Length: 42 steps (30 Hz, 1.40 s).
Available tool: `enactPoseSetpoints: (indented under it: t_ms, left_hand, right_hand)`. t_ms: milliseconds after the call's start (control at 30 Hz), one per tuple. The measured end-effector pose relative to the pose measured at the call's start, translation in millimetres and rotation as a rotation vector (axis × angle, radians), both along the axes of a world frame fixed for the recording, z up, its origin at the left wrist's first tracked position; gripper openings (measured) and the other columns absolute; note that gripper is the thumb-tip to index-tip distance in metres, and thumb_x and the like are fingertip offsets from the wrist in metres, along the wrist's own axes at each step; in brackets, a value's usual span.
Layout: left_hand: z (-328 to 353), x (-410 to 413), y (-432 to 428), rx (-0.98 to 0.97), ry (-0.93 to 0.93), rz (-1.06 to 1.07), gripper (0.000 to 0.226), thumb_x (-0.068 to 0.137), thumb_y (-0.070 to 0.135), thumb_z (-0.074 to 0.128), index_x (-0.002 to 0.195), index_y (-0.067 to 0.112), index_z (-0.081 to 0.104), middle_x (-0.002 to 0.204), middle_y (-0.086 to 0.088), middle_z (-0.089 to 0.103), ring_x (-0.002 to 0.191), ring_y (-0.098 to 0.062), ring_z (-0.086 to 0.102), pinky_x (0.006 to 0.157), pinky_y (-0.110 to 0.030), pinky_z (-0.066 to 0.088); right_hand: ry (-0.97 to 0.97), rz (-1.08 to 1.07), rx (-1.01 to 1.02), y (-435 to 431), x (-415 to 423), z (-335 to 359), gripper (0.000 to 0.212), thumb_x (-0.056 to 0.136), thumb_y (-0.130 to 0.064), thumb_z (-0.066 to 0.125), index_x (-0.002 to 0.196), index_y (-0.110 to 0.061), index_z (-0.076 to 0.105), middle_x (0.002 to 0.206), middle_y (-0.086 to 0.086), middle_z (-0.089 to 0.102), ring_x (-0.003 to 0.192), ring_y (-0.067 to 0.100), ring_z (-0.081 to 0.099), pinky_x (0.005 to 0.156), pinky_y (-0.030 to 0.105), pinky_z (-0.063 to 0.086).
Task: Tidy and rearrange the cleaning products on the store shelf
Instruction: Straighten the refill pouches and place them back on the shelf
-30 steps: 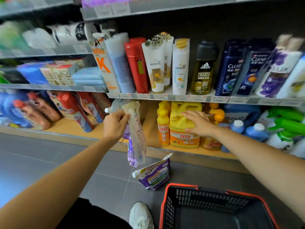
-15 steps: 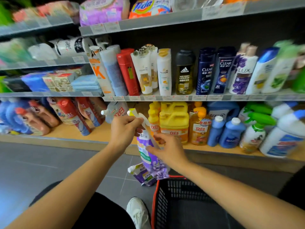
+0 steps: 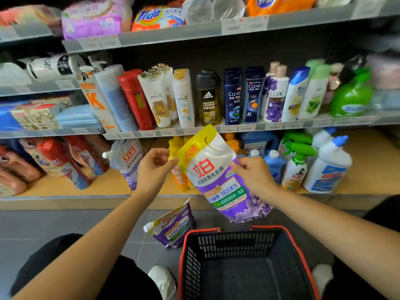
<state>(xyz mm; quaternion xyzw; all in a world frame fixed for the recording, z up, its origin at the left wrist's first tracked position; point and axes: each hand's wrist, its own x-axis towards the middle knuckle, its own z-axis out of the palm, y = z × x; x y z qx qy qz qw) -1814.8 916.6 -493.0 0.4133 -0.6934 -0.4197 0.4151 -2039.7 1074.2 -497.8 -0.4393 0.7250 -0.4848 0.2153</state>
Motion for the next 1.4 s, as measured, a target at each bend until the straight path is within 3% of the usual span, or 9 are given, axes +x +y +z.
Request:
enactPoseSetpoints:
  t_ms: [167, 300, 567, 733, 900, 1067, 1167, 1267, 1400]
  left_hand:
    - [-27.2, -23.9, -2.4, 0.483, 0.0, -0.242, 0.065, 0.092, 0.033, 0.071, 0.148, 0.018, 0.042, 0.132, -0.004, 0.062, 0.117, -0.02, 0.063, 0.1, -0.038, 0.049]
    - [-27.3, -49.7, 8.3, 0.435, 0.218, -0.325, 0.021, 0.101, 0.025, 0.058, 0.109, 0.009, 0.068, 0.106, -0.002, 0.077, 0.098, -0.016, 0.073, 0.086, -0.031, 0.056]
    - [-5.9, -81.0, 41.0, 0.1, 0.19, -0.341, 0.028, 0.097, 0.019, 0.065, 0.072, 0.027, 0.072, 0.072, 0.009, 0.069, 0.068, -0.001, 0.064, 0.06, -0.017, 0.051]
    - [-11.8, -90.6, 62.5, -0.046, -0.023, -0.415, 0.015, 0.089, 0.026, 0.074, 0.075, 0.026, 0.068, 0.069, -0.001, 0.067, 0.064, -0.006, 0.06, 0.055, -0.021, 0.048]
    - [-12.7, -84.0, 63.7, -0.052, -0.054, -0.468, 0.012, 0.088, 0.02, 0.075, 0.078, 0.017, 0.069, 0.07, -0.006, 0.067, 0.063, -0.006, 0.057, 0.054, -0.021, 0.046]
    - [-12.5, -74.2, 74.2, -0.021, -0.067, -0.498, 0.019, 0.086, 0.03, 0.073, 0.078, 0.012, 0.07, 0.07, -0.009, 0.069, 0.064, -0.01, 0.058, 0.056, -0.028, 0.047]
    - [-9.1, -72.0, 78.6, 0.009, -0.045, -0.546, 0.02, 0.087, 0.028, 0.071, 0.094, 0.01, 0.074, 0.083, -0.019, 0.07, 0.074, -0.019, 0.061, 0.067, -0.046, 0.054]
    - [-3.0, -69.4, 79.2, 0.034, 0.003, -0.601, 0.036, 0.091, 0.022, 0.066, 0.127, 0.018, 0.066, 0.106, -0.012, 0.074, 0.093, -0.022, 0.068, 0.084, -0.037, 0.06]
    - [-2.3, -68.8, 82.5, -0.065, -0.046, -0.61, 0.031, 0.093, 0.02, 0.066, 0.122, 0.011, 0.071, 0.113, -0.004, 0.075, 0.103, -0.028, 0.071, 0.09, -0.043, 0.059]
  right_hand:
    - [-0.196, -0.021, -0.059, 12.6, -31.3, 3.1, 0.022, 0.096, -0.018, 0.064, 0.085, -0.002, 0.074, 0.082, 0.007, 0.077, 0.08, 0.026, 0.074, 0.076, 0.046, 0.059]
    - [-0.331, -0.058, -0.064, 18.7, -48.5, -7.1, 0.019, 0.096, -0.018, 0.064, 0.085, -0.01, 0.076, 0.085, 0.009, 0.078, 0.082, 0.028, 0.075, 0.081, 0.048, 0.06]
    - [-0.263, -0.259, -0.102, 22.2, -62.4, -24.7, 0.014, 0.095, -0.011, 0.065, 0.107, -0.004, 0.065, 0.102, 0.009, 0.073, 0.095, 0.024, 0.07, 0.089, 0.05, 0.056]
    - [0.159, -0.298, -0.276, 31.0, -58.7, 0.3, 0.072, 0.081, -0.013, 0.078, 0.145, -0.017, 0.044, 0.142, 0.0, 0.049, 0.131, 0.016, 0.044, 0.106, 0.028, 0.036]
    - [0.251, 0.079, -0.054, 25.7, -41.7, 9.6, 0.049, 0.083, -0.026, 0.079, 0.129, -0.015, 0.064, 0.121, 0.002, 0.068, 0.113, 0.013, 0.059, 0.101, 0.038, 0.047]
    - [0.21, 0.288, 0.027, 22.6, -40.0, 14.3, 0.027, 0.093, -0.02, 0.069, 0.081, 0.004, 0.071, 0.076, 0.026, 0.063, 0.065, 0.013, 0.05, 0.062, 0.03, 0.04]
    - [0.184, 0.315, -0.027, 28.9, -39.7, 20.4, 0.023, 0.093, -0.017, 0.068, 0.083, 0.003, 0.074, 0.077, 0.026, 0.065, 0.065, 0.007, 0.05, 0.06, 0.026, 0.041]
    - [0.181, 0.363, -0.053, 33.1, -38.9, 23.1, 0.02, 0.093, -0.017, 0.068, 0.087, 0.0, 0.076, 0.077, 0.021, 0.068, 0.068, 0.011, 0.054, 0.063, 0.033, 0.045]
    - [0.281, 0.37, -0.045, 35.8, -40.0, 21.6, 0.017, 0.092, -0.019, 0.07, 0.087, -0.005, 0.078, 0.07, 0.006, 0.068, 0.06, 0.009, 0.054, 0.059, 0.031, 0.045]
